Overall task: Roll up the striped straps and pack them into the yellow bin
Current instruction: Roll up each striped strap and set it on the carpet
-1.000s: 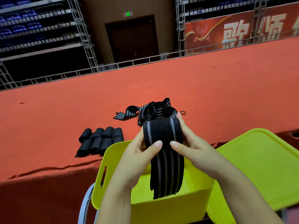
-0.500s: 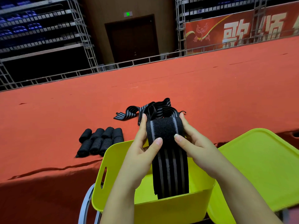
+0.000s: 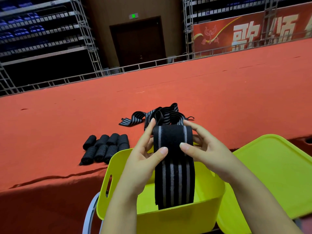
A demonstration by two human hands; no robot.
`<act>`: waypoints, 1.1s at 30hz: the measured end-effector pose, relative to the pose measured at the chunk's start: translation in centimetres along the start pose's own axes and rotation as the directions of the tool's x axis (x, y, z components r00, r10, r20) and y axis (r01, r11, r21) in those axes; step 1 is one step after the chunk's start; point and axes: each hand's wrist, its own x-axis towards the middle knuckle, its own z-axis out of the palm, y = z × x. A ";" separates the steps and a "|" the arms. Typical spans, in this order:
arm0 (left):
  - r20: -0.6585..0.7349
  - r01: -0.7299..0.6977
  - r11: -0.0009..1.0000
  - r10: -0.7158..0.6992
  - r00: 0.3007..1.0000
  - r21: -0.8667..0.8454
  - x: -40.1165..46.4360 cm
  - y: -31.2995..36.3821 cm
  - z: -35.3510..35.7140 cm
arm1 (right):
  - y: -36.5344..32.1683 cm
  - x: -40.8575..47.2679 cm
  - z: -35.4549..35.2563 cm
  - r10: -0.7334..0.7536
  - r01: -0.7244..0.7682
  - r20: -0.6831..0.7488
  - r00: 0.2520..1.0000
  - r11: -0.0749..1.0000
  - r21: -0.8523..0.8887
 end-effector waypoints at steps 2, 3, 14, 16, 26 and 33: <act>0.016 -0.004 1.000 0.005 1.000 -0.017 0.0 0.2 0.0 | -0.4 0.0 -0.4 0.001 0.001 0.030 1.000 0.998 -0.056; 0.024 -0.011 1.000 0.011 1.000 -0.016 0.0 0.2 0.0 | -0.6 0.1 -0.5 -0.012 0.015 0.041 0.999 0.997 -0.070; 0.059 0.225 0.974 -0.224 0.973 -0.006 0.4 -1.2 -0.5 | -1.2 0.8 -0.8 -0.133 0.131 -0.065 0.989 0.990 -0.044; 0.016 0.233 0.972 -0.233 0.972 -0.014 0.5 -1.2 -0.4 | -1.1 0.9 -0.7 -0.149 0.143 -0.084 0.985 0.987 -0.074; 0.102 0.273 0.943 -0.257 0.961 -0.191 0.0 -0.5 -0.4 | -1.0 0.5 0.5 -0.230 0.202 -0.090 0.969 0.948 -0.247; 0.014 0.240 0.953 -0.242 0.970 -0.187 0.1 -0.7 0.3 | -0.7 0.6 0.7 -0.209 0.189 -0.084 0.974 0.962 -0.198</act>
